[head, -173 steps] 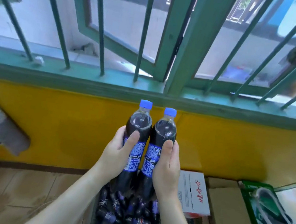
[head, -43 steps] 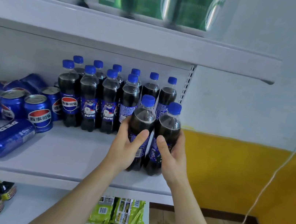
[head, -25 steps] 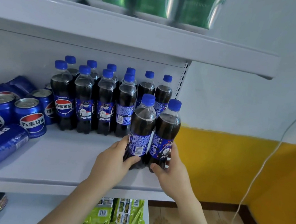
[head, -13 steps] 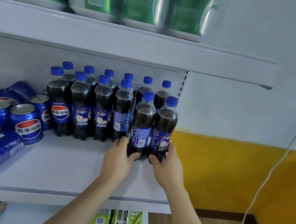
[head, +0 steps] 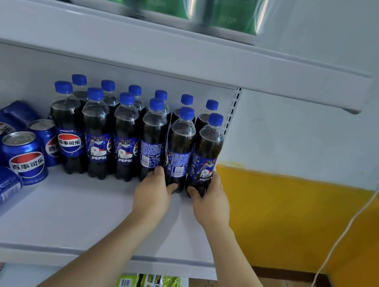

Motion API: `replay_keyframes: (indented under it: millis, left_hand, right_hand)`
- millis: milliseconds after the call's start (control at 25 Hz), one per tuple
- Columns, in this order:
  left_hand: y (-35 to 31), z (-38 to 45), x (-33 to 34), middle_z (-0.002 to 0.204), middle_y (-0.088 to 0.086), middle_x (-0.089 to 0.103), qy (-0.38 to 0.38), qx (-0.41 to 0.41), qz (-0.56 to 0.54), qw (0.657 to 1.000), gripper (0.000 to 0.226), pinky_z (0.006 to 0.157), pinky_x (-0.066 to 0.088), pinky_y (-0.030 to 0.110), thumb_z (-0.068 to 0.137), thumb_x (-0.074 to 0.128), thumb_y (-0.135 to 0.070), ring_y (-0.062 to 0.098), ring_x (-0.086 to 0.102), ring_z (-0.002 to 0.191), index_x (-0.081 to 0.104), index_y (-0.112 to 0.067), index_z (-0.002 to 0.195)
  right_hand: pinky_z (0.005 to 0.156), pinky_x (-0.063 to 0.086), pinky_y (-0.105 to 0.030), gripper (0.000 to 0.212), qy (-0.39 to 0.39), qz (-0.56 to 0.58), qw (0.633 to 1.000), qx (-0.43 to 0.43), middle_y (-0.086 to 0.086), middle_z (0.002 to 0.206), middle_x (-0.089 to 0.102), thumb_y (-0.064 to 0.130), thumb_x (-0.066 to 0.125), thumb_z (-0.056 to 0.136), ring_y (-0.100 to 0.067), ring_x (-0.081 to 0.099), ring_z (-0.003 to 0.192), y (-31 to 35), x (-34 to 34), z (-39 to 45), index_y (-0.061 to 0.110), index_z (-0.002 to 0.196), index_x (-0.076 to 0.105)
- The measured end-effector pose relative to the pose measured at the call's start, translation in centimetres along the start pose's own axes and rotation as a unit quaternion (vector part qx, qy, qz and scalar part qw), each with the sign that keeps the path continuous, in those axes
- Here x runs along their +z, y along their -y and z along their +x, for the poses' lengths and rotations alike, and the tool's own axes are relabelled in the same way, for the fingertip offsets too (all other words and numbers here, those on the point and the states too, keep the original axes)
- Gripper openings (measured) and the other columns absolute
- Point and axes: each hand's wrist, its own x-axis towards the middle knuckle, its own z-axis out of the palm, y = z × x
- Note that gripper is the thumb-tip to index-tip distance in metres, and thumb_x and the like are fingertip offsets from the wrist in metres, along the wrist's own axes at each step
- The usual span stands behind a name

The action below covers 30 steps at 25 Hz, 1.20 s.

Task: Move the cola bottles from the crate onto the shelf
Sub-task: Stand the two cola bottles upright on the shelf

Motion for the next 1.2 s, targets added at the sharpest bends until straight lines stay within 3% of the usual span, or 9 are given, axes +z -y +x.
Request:
replay_keyframes:
  millis: [160, 360, 720, 1200]
  left_hand:
    - [-0.3, 0.8, 0.0, 0.104, 0.014, 0.067, 0.009, -0.005, 0.034, 0.999, 0.039, 0.070, 0.038, 0.034, 0.095, 0.064, -0.039, 0.034, 0.064, 0.099, 0.048, -0.006, 0.109]
    - [-0.6, 1.2, -0.1, 0.101, 0.015, 0.069, 0.023, -0.020, 0.049, 0.998, 0.039, 0.069, 0.040, 0.036, 0.096, 0.061, -0.043, 0.036, 0.066, 0.098, 0.045, -0.009, 0.106]
    - [-1.1, 1.3, 0.0, 0.107, 0.014, 0.069, 0.027, -0.037, 0.070, 0.996, 0.044, 0.069, 0.040, 0.035, 0.097, 0.058, -0.046, 0.036, 0.066, 0.102, 0.045, -0.008, 0.117]
    - [-0.2, 1.1, 0.4, 0.098, 0.006, 0.071, 0.013, -0.043, 0.008, 0.999, 0.038, 0.074, 0.050, 0.038, 0.096, 0.059, -0.044, 0.029, 0.067, 0.095, 0.051, -0.010, 0.111]
  right_hand:
    - [0.064, 0.046, -0.035, 0.050, 0.003, -0.001, 1.000, -0.005, 0.001, 0.118, 0.061, 0.031, 0.071, 0.092, -0.016, 0.054, 0.083, -0.3, 0.5, 0.8, 0.018, 0.132, 0.045]
    - [0.062, 0.038, -0.031, 0.052, 0.001, -0.002, 1.000, -0.015, -0.001, 0.119, 0.060, 0.030, 0.070, 0.092, -0.022, 0.061, 0.090, -0.6, 0.9, 1.6, 0.017, 0.135, 0.044]
    - [0.061, 0.045, -0.034, 0.056, 0.004, -0.014, 1.000, -0.010, -0.002, 0.121, 0.059, 0.035, 0.069, 0.092, -0.027, 0.064, 0.096, -1.0, 1.5, 2.1, 0.019, 0.138, 0.041]
    - [0.068, 0.051, -0.038, 0.059, 0.014, -0.019, 1.000, -0.020, -0.005, 0.118, 0.060, 0.038, 0.068, 0.092, -0.028, 0.062, 0.098, -1.1, 1.1, 2.4, 0.020, 0.141, 0.041]
